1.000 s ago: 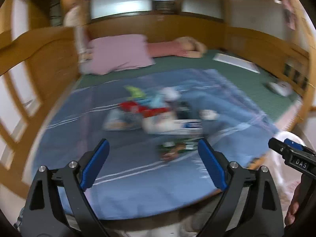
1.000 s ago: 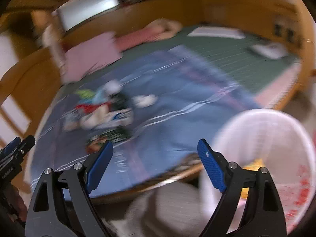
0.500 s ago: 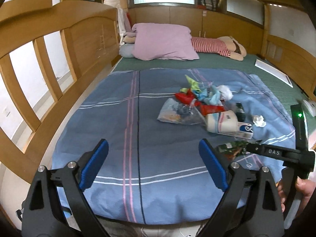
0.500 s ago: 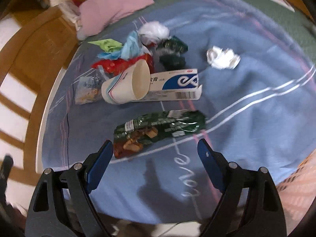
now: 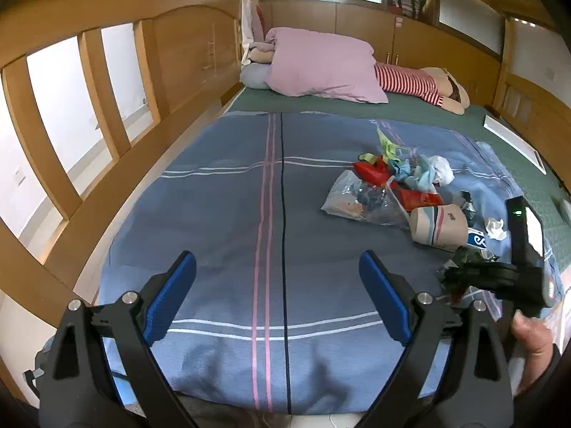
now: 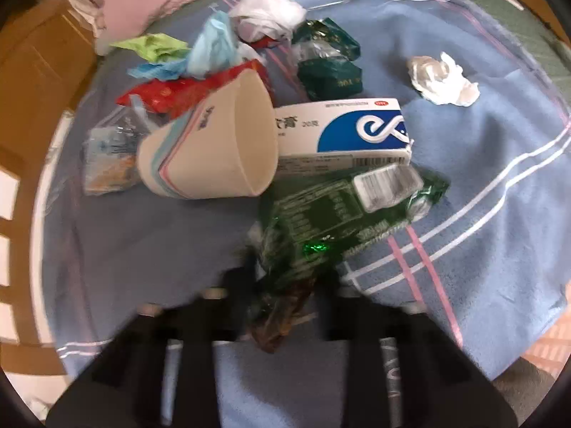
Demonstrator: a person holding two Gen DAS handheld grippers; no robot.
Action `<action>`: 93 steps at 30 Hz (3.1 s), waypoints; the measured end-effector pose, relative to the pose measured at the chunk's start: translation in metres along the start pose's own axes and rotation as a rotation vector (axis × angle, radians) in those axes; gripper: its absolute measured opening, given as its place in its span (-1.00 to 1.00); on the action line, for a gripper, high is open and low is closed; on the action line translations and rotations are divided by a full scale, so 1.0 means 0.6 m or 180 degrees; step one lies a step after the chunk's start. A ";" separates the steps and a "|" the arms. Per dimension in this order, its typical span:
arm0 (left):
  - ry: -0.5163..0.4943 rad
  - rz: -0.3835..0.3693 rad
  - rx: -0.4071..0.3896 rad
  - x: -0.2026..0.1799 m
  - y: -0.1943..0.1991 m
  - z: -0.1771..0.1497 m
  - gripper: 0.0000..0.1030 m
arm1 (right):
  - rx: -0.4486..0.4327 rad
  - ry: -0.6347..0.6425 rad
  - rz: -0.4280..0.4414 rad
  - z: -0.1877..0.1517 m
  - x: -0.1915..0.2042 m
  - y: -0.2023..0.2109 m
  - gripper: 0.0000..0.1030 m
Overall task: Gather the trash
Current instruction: 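Grasp the green snack bag with the right tool while the left tool grasps the paper cup, then carry both to the bin and open the left tool to drop the paper cup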
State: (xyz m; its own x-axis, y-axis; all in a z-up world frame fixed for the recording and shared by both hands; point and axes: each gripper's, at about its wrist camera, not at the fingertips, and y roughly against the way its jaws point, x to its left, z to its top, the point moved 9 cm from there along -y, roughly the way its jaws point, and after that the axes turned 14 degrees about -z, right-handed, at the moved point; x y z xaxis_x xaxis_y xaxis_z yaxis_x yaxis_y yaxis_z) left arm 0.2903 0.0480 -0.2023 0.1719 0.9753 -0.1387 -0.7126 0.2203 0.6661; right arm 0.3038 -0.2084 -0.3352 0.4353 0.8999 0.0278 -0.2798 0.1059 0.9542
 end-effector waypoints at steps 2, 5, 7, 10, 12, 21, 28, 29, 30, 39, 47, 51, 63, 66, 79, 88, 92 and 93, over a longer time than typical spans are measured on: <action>0.0023 -0.0007 0.0027 0.000 -0.006 -0.002 0.79 | -0.0007 -0.0041 -0.0007 -0.002 -0.014 0.009 -0.81; -0.0041 -0.0107 0.0027 -0.020 -0.014 -0.001 0.79 | -0.0091 -0.0037 0.0020 -0.004 -0.035 0.037 -0.83; -0.0146 -0.0176 0.0044 -0.039 -0.024 -0.001 0.79 | -0.0184 -0.0045 0.0040 -0.006 -0.058 0.061 -0.83; -0.0300 -0.0350 0.0116 -0.088 -0.050 -0.006 0.79 | -0.0361 -0.0074 0.0035 -0.005 -0.099 0.103 -0.83; -0.0389 -0.0497 0.0145 -0.126 -0.069 -0.006 0.79 | -0.0443 -0.0128 0.0019 -0.006 -0.125 0.116 -0.83; -0.0710 -0.1002 0.0216 -0.316 -0.196 0.004 0.79 | -0.0527 -0.0407 0.0123 -0.013 -0.228 0.129 -0.83; -0.0647 -0.0959 0.0492 -0.357 -0.314 -0.007 0.78 | -0.0618 -0.0467 0.0286 0.001 -0.249 0.134 -0.83; -0.0658 -0.0935 0.0506 -0.357 -0.321 -0.010 0.75 | -0.0615 -0.0469 0.0300 0.002 -0.249 0.133 -0.83; -0.0689 -0.0876 0.0479 -0.355 -0.325 -0.011 0.61 | -0.0598 -0.0480 0.0331 0.004 -0.248 0.131 -0.83; -0.0631 -0.0883 0.0727 -0.322 -0.334 -0.028 -0.90 | -0.0635 -0.0528 0.0397 0.007 -0.254 0.139 -0.83; -0.0689 -0.0902 0.0428 -0.319 -0.246 -0.006 -0.90 | -0.0819 -0.0512 0.0419 0.005 -0.254 0.185 -0.83; -0.0779 -0.0977 0.0280 -0.340 -0.184 0.012 -0.90 | -0.1050 -0.0533 0.0401 0.006 -0.263 0.235 -0.83; -0.1299 -0.1802 0.0050 -0.589 0.023 -0.021 -0.90 | -0.1726 -0.1034 -0.0083 -0.089 -0.442 0.413 -0.83; -0.1515 -0.2082 0.0055 -0.675 0.072 -0.061 -0.90 | -0.1825 -0.1266 -0.0280 -0.136 -0.513 0.447 -0.83; -0.2179 -0.2614 0.0333 -0.894 0.151 -0.244 -0.90 | -0.1930 -0.1921 -0.0717 -0.290 -0.692 0.492 -0.83; -0.2256 -0.2504 0.0400 -0.911 0.137 -0.264 -0.41 | -0.1931 -0.2004 -0.0689 -0.304 -0.713 0.492 -0.83; -0.2264 -0.2466 0.0317 -0.911 0.142 -0.262 0.12 | -0.1919 -0.2029 -0.0690 -0.309 -0.720 0.489 -0.83; -0.2267 -0.2460 0.0302 -0.911 0.144 -0.261 0.21 | -0.1913 -0.2033 -0.0694 -0.311 -0.721 0.488 -0.83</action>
State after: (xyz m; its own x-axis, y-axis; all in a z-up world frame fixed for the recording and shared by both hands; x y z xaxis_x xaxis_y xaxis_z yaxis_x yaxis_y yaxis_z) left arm 0.0284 -0.4635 -0.1836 0.9381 0.3291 -0.1079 -0.1881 0.7457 0.6391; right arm -0.1260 -0.4880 -0.1232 0.8731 0.4466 0.1957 -0.4573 0.6109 0.6462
